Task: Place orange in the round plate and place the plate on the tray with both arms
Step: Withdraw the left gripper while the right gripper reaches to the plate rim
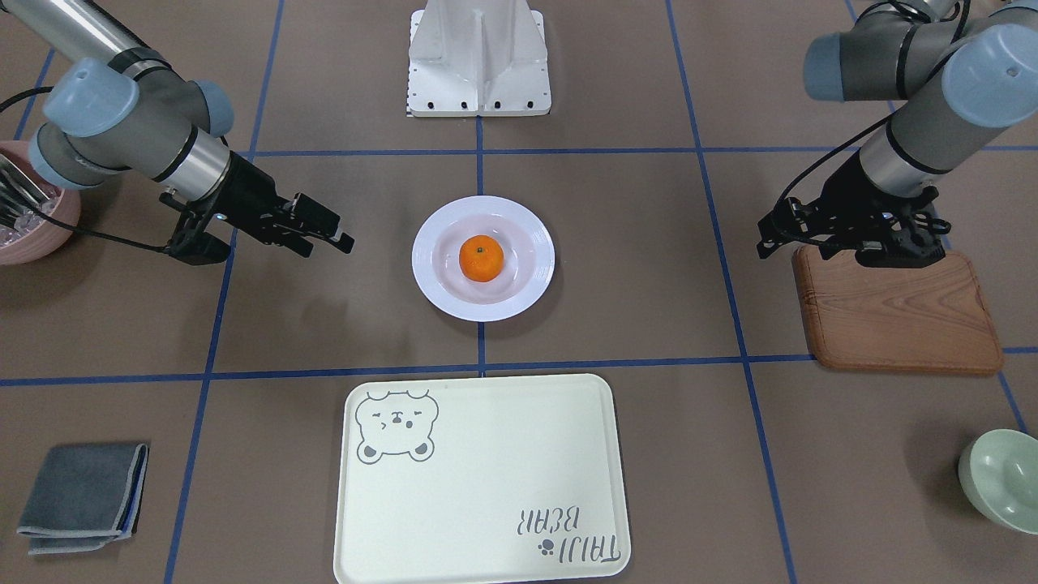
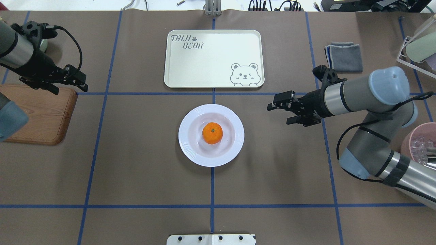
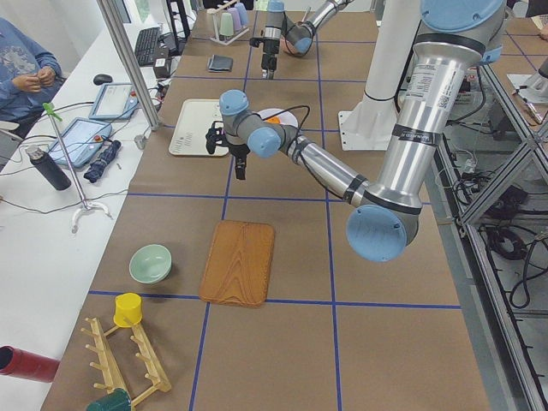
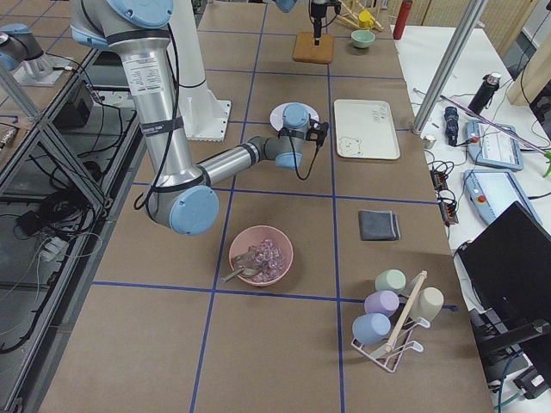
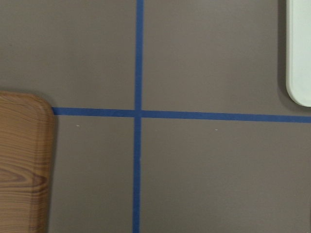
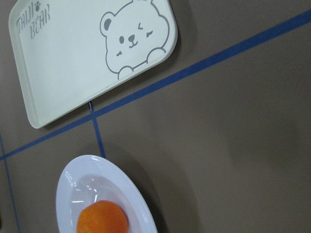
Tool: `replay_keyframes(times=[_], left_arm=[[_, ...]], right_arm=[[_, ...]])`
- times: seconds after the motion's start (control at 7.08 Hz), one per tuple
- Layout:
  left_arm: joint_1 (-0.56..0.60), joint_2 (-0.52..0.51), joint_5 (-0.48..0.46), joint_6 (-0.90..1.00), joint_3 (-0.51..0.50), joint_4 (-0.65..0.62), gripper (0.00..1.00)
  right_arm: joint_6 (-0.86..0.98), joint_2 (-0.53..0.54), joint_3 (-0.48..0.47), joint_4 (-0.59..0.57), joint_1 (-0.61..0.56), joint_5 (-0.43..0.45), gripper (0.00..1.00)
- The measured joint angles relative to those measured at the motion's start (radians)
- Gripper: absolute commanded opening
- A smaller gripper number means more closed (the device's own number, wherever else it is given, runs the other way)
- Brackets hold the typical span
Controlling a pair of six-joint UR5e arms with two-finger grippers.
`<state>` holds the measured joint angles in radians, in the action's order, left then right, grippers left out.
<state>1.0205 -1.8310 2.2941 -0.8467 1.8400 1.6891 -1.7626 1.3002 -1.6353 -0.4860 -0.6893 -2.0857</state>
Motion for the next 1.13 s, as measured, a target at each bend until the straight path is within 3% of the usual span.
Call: replay_keyframes(times=[0.28, 0.56, 0.71, 1.13], left_arm=[[0.005, 0.004, 0.002, 0.004, 0.001, -0.001, 0.99], [0.006, 0.005, 0.002, 0.005, 0.001, -0.002, 0.99], [0.006, 0.005, 0.002, 0.005, 0.0, -0.002, 0.99], [0.006, 0.006, 0.001, 0.003, 0.0, -0.002, 0.99]], right_arm=[[-0.149, -0.002, 0.03, 0.198, 0.116, 0.205, 1.0], [-0.205, -0.006, 0.051, 0.298, 0.233, 0.424, 1.0], [-0.219, -0.012, 0.062, 0.322, 0.269, 0.494, 1.0], [-0.258, -0.045, 0.122, 0.337, 0.305, 0.578, 1.0]])
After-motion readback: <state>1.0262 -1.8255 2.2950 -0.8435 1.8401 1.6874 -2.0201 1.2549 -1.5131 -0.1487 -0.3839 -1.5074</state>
